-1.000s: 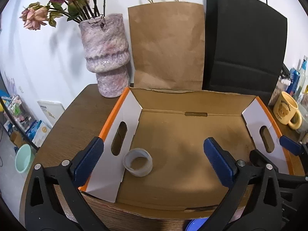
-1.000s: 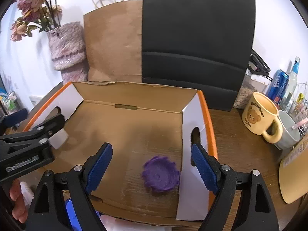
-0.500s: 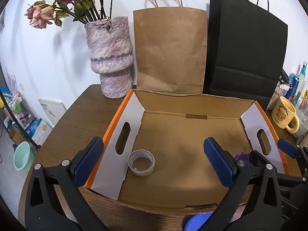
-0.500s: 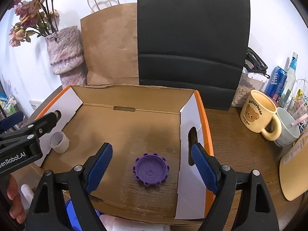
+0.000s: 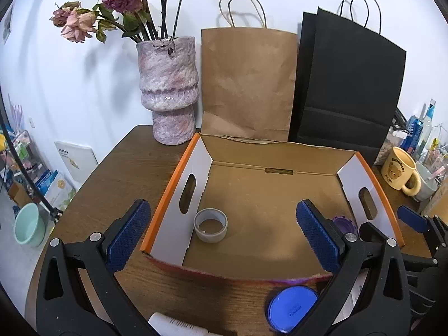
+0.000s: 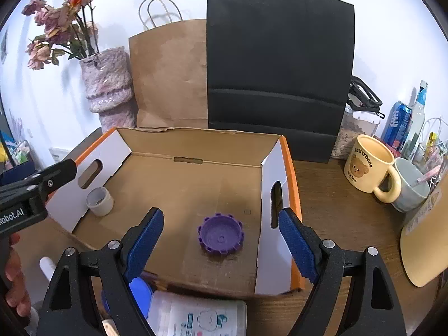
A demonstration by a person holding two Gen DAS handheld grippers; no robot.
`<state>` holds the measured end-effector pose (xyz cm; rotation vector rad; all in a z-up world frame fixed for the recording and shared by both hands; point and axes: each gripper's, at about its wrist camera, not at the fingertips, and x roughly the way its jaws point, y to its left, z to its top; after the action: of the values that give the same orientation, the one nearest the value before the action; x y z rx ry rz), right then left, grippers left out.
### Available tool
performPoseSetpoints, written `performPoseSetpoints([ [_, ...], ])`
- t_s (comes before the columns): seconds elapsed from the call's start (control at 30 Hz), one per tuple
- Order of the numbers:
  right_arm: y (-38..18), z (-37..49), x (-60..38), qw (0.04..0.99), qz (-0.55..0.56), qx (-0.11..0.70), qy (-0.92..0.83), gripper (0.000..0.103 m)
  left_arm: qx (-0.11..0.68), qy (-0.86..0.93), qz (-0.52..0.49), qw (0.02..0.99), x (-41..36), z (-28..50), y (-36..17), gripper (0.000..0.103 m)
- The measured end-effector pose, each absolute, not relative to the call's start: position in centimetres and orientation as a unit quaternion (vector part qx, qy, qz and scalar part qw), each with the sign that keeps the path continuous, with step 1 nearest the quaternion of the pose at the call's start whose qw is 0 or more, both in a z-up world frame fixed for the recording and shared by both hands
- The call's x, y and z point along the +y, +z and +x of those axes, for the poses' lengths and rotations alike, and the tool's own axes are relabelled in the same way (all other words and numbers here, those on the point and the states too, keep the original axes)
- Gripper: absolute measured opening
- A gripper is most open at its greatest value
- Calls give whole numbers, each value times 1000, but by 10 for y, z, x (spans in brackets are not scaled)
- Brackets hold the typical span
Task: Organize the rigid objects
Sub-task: 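Withdraw both open grippers from the box back over the table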
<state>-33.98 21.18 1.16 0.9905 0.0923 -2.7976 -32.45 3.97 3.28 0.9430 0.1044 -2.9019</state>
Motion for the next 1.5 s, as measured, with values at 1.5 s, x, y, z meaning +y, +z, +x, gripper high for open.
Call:
performPoseSetpoints([
  [1.5, 17, -160, 217, 96, 297, 38, -949, 88, 0, -956, 294, 5, 19, -154, 30, 103],
])
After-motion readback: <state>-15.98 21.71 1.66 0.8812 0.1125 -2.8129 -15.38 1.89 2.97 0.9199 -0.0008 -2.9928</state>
